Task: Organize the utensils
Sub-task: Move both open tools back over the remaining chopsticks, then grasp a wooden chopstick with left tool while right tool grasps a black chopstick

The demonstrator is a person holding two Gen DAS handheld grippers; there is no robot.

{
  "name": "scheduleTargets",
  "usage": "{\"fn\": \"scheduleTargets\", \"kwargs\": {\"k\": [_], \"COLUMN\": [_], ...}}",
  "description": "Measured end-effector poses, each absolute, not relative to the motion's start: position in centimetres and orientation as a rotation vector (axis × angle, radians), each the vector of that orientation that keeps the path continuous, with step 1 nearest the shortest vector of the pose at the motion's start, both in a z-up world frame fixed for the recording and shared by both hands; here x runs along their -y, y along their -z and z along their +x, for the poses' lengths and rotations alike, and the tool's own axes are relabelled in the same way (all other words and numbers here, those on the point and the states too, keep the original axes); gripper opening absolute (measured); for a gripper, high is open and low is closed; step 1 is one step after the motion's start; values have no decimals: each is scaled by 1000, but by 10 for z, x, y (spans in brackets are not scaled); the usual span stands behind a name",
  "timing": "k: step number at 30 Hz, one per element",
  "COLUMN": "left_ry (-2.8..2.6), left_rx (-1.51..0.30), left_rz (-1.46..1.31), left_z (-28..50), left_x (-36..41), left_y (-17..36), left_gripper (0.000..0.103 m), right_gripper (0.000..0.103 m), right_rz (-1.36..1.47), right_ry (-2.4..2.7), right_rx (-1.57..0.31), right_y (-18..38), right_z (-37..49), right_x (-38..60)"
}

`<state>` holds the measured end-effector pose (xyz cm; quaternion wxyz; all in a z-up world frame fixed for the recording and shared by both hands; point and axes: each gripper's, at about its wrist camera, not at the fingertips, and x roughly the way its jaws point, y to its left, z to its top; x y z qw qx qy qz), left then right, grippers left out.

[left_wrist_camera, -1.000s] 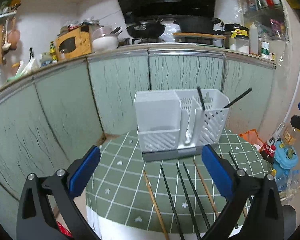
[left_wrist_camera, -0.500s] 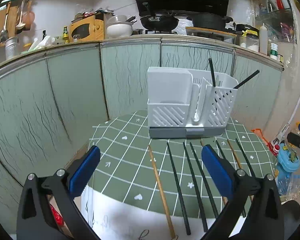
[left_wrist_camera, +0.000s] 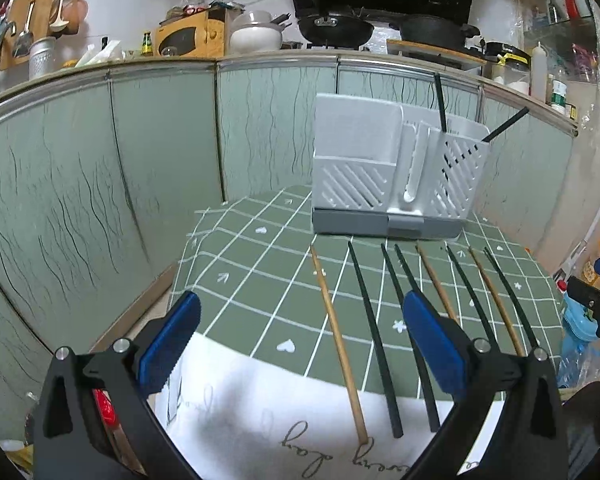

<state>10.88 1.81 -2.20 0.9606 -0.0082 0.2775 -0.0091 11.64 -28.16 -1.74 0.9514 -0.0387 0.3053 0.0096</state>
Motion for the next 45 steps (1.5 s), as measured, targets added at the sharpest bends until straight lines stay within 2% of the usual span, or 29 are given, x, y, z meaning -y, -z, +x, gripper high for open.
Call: {"fn": "scheduleTargets", "kwargs": {"k": [7,9,10,15,17,20,25,33,37,41,45], "left_ry": [10,12,12,26,36,44,68,82,92,89,74], "left_rx": [-585,-592,-601,-641,-658,-692,-732,-762,-791,-791,-784], "left_rz": [11,18,22,13,13,11,-11,-11,-25,-19,-1], "left_z": [106,105,106,108,109,112,114,116,119,118,115], "left_x": [-15,-14,-13,-9,-6,-2,-2,0,1,4,8], "left_y": [38,42,45,55,60,69,79,87,94,96,97], "left_gripper": [99,95,89,77,71,61,52,44,33,31,27], "right_gripper": [95,95,94,79,67,58,51,45,34,24,22], "right_rz": [-85,-85,-83,-49,-42,-24,-2,7,-1,14,14], "right_ry": [-3,1,7,21,22,19,6,-11,-7,-2,8], "right_rx": [-637,-651,-659,-715,-735,-759,-780,-783,-809,-838,-836], "right_y": [31,35,38,50,56,64,74,78,84,91,92], "right_z": [112,112,112,114,115,116,115,110,112,113,110], "right_x": [276,276,276,277,276,274,274,269,265,265,262]}}
